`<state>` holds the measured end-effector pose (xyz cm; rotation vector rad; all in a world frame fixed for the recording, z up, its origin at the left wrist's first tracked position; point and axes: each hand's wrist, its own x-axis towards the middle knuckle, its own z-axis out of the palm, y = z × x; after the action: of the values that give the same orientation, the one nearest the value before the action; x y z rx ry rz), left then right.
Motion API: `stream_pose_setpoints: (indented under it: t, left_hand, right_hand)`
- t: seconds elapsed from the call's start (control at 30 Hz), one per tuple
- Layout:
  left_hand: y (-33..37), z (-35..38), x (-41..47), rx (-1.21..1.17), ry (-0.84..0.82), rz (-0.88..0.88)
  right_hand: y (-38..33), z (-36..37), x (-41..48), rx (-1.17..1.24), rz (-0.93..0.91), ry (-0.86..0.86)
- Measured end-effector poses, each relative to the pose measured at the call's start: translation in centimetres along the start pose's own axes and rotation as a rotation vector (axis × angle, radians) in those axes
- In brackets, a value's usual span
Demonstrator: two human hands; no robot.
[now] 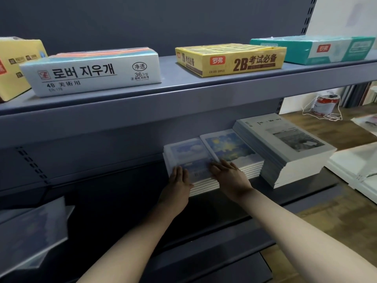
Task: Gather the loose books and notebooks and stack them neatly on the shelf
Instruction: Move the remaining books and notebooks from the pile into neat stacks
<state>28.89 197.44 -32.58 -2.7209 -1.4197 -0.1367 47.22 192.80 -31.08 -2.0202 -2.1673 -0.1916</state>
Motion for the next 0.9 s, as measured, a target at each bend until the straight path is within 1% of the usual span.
stream_pose_setpoints:
  t: [0.13,0.27,0.33,0.4,0.43,0.53,0.63,0.77,0.9]
  left_hand:
    - [0.0,-0.1,0.4,0.022,-0.035,0.016]
    - [-0.3,-0.8,-0.1,-0.194,-0.059,0.046]
    - [-1.0,-0.5,-1.4,-0.271,-0.007,0.058]
    - [-1.9,0.2,-3.4,-0.328,0.028,-0.006]
    - [-2.6,0.6,-4.5,-0.338,0.014,-0.048]
    - [-5.2,1.2,-7.7,-0.246,-0.066,-0.137]
    - [-8.0,0.3,-10.4,-0.217,-0.110,-0.213]
    - [-12.1,-1.0,-13.9,-0.165,-0.097,-0.328]
    - [-16.2,-1.4,-17.9,-0.130,-0.097,-0.445]
  right_hand:
    - [-1.1,-0.5,0.1,0.013,0.085,-0.004]
    - [-3.4,-0.9,-0.9,0.010,0.191,-0.109]
    - [-4.6,-0.6,-2.1,-0.021,0.117,-0.120]
    - [-5.8,-0.2,-3.2,-0.057,-0.029,-0.099]
    - [-6.4,-0.1,-3.4,-0.060,-0.085,-0.095]
    - [-9.1,-0.3,-2.6,-0.053,-0.162,-0.094]
    - [-12.5,-0.4,-1.4,-0.031,-0.207,-0.101]
    - [-18.0,0.0,-0.5,0.033,-0.346,-0.066]
    - [-23.6,0.6,0.1,0.072,-0.475,-0.103]
